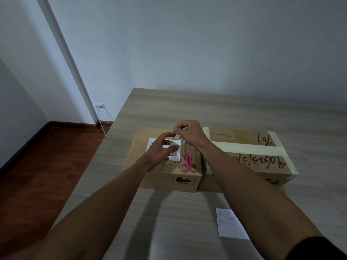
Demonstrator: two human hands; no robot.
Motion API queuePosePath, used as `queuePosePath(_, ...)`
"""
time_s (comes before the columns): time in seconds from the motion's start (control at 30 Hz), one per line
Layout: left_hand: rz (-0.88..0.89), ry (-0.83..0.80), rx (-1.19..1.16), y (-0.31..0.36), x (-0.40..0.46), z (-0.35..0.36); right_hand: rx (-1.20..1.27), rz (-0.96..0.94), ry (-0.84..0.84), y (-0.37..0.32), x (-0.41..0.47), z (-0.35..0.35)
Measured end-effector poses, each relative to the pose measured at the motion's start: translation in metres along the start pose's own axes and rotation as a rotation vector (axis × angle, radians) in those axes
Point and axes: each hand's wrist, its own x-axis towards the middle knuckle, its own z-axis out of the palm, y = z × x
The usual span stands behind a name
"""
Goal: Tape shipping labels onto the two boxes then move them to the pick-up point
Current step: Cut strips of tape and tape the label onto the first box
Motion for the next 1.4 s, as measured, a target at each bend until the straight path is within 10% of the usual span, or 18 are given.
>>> queuePosePath(0.33, 0.016, -0.023, 0.044, -0.005, 0.002, 0.005, -0.103, 0.140, 0.093, 0.012, -0.001, -0.005)
queuePosePath(0.67, 0.010, 0.053, -0.003, -0.004, 0.009, -0.001, -0.693, 0.501, -0.240, 0.024, -0.034, 0.002)
queuePosePath(1.4, 0.003, 0.031, 0.026, 0.003, -0.018, -0.049, -0.182, 0.673, 0.097, -0.012, -0.046, 0.011)
